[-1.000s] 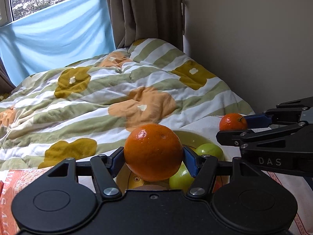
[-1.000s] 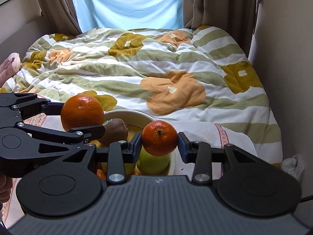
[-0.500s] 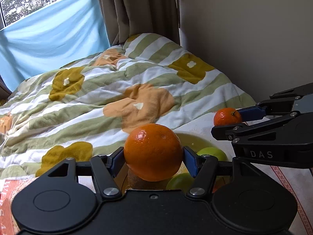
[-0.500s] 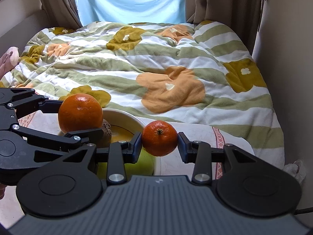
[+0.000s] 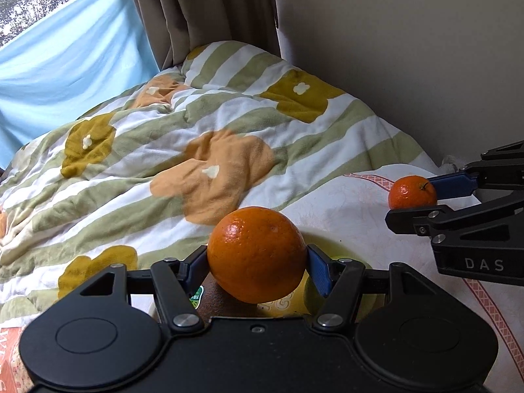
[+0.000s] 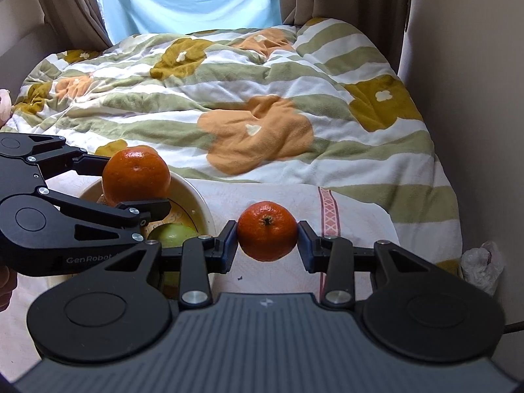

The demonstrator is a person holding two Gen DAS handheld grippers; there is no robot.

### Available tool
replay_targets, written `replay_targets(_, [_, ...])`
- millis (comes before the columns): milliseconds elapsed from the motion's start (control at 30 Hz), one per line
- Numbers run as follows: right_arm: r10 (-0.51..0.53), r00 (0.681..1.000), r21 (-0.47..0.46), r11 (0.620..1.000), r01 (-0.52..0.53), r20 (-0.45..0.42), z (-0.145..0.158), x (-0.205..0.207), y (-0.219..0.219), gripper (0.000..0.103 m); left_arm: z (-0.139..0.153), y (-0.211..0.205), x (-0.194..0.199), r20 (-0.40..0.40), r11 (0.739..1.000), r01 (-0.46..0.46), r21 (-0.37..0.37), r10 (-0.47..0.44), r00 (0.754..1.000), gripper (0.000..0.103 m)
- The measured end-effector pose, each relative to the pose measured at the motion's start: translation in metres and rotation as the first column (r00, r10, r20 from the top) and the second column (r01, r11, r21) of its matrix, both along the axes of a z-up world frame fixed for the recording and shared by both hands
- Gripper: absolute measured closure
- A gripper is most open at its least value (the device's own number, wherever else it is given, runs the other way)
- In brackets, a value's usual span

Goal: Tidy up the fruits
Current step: 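Carry orange and tangerine into the duck bowl and open both tools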

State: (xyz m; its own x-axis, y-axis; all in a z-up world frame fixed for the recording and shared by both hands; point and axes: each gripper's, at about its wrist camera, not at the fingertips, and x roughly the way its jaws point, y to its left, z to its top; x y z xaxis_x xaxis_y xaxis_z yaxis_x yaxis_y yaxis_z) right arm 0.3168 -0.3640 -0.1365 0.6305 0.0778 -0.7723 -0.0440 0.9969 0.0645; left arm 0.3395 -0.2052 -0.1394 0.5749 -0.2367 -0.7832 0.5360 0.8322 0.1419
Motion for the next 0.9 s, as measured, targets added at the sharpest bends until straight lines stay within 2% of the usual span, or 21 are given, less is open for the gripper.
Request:
replay_targets(33, [-0.003,1.000,0.001,1.000,0.003,-0.002,0.000,-0.001,-0.001,0.049,-0.001,0.000,-0.001,-0.003,1.000,0.000,0.001,0.000,1.000,0.035])
replay_targets(100, [-0.007,1.000,0.001,1.000,0.007,-0.003,0.000,-0.002,-0.003,0.049,0.002,0.001,-0.004,0.026,1.000,0.005,-0.009,-0.005,1.000,0.027])
replay_targets(133, [-0.008,1.000,0.002,1.000,0.008,-0.002,0.000,-0.002,-0.004,0.049,0.005,0.002,-0.006,0.045,1.000,0.007,-0.010,-0.007,0.999,0.015])
replay_targets(167, [-0.009,1.000,0.003,1.000,0.009,0.001,0.001,-0.003,-0.003,0.049,0.009,0.003,-0.008,0.064,1.000,0.006,-0.013,-0.005,0.998,0.008])
replay_targets(367, [0.005,1.000,0.011,1.000,-0.005,0.023,0.012,-0.006,0.004,0.049,0.020,0.021,-0.017,0.055,0.999,-0.025,-0.043,0.027,0.998,0.007])
replay_targets(633, [0.036,0.998,0.044,0.998,-0.039,0.051,0.029,-0.008,0.025,0.049,0.034,0.065,-0.044,0.052,0.991,-0.118,-0.067,0.121,0.991,0.005])
replay_targets(900, [0.107,0.992,0.064,0.992,-0.111,0.066,0.035,-0.010,0.062,0.049,0.046,0.096,-0.067,0.065,0.980,-0.182,-0.083,0.188,0.980,0.005])
